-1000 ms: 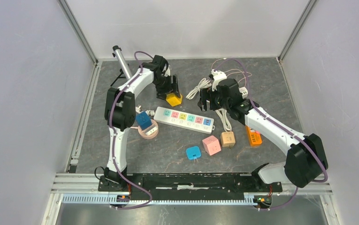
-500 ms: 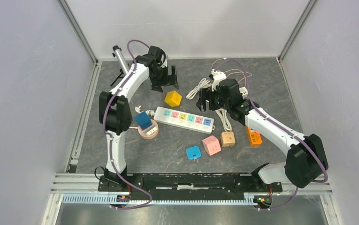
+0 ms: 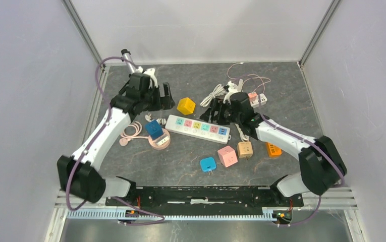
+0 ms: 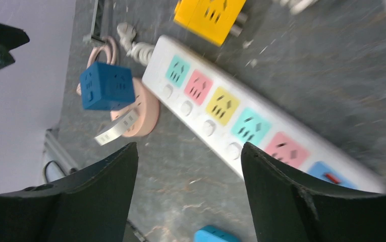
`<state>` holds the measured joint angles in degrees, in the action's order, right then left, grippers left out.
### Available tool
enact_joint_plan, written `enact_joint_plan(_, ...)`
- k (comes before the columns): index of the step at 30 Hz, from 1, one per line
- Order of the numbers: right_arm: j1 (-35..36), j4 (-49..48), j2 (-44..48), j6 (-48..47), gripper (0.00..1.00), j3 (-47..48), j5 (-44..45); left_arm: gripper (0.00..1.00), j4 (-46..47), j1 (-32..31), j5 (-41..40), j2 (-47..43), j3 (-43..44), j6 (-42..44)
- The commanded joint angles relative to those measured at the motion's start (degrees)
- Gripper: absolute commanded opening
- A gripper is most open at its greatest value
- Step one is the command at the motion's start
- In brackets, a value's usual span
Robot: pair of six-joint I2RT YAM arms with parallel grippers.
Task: Pull the plug off the socket
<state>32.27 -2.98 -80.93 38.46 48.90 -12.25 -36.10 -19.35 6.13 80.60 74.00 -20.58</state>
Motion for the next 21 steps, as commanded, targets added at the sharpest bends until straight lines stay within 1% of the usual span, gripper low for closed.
enact_joint_plan(1,5.0,-1.4,-6.4,11.3,0.77,6.3,-3.6,1.00,8.9,0.1,-9.1,-11.1,-9.8,-0.4)
enact_joint_plan(4,9.7,6.0,-12.0,12.2,0.77,13.3,-1.9,1.00,7.0,0.3,-15.3,-15.8,-14.3,-0.8)
enact_joint_plan(5,11.3,7.8,-13.6,13.9,0.77,15.0,-0.7,1.00,6.1,0.5,-16.8,-16.4,-15.2,-1.1)
enact_joint_plan(9,15.5,8.2,-17.4,23.1,0.76,16.3,2.6,1.00,0.3,1.4,-19.8,-17.1,-15.9,-4.0)
enact_joint_plan(11,17.5,8.9,-19.5,27.4,0.75,17.5,3.4,1.00,-1.2,1.8,-20.7,-17.7,-16.4,-5.5)
enact_joint_plan(16,22.9,12.7,-24.1,31.2,0.73,23.2,7.4,1.00,-3.2,2.8,-22.0,-18.7,-17.7,-7.3)
enact_joint_plan(21,24.4,10.6,-26.4,36.0,0.72,23.8,10.0,1.00,-4.2,3.4,-24.5,-21.4,-20.2,-8.2)
